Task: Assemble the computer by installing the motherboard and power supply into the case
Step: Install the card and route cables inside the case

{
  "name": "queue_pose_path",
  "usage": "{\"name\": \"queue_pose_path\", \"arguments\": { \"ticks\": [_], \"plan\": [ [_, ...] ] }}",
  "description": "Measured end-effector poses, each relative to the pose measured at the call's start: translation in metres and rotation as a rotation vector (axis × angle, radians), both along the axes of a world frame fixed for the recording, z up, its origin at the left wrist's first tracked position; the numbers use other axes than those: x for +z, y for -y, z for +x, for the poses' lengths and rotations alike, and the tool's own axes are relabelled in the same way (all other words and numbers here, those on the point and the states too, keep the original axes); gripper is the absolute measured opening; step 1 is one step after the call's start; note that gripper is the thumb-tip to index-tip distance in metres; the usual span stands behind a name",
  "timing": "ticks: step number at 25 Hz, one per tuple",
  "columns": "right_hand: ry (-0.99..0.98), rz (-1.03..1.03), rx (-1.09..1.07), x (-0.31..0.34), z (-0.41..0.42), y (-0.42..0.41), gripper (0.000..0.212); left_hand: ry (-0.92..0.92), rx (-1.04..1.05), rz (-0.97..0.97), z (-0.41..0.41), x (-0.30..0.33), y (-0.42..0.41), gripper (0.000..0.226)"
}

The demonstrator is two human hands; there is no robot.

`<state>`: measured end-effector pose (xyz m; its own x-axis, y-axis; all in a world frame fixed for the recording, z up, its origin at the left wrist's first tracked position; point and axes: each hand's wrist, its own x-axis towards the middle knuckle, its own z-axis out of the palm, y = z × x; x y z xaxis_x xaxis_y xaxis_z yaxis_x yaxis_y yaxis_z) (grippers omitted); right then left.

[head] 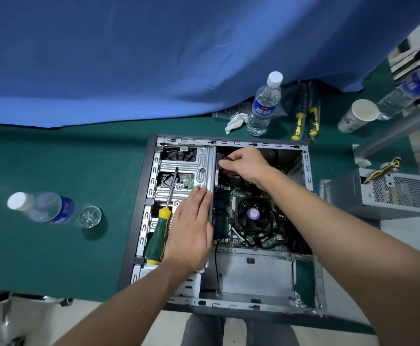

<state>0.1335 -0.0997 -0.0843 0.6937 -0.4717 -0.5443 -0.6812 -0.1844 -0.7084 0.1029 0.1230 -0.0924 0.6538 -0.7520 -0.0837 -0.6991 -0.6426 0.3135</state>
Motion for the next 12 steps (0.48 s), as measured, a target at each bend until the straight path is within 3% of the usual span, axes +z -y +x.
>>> {"name": "queue_pose_path", "arguments": {
  "ticks": [5,12],
  "plan": [
    [-0.069,0.046,0.025,-0.002,0.0,0.002,0.025,-0.012,0.021,-0.016,-0.003,0.003,0.005,0.06],
    [-0.038,-0.135,0.108,0.005,-0.008,-0.009,0.034,0.006,0.026,-0.028,-0.004,-0.001,0.001,0.058]
  ]
}}
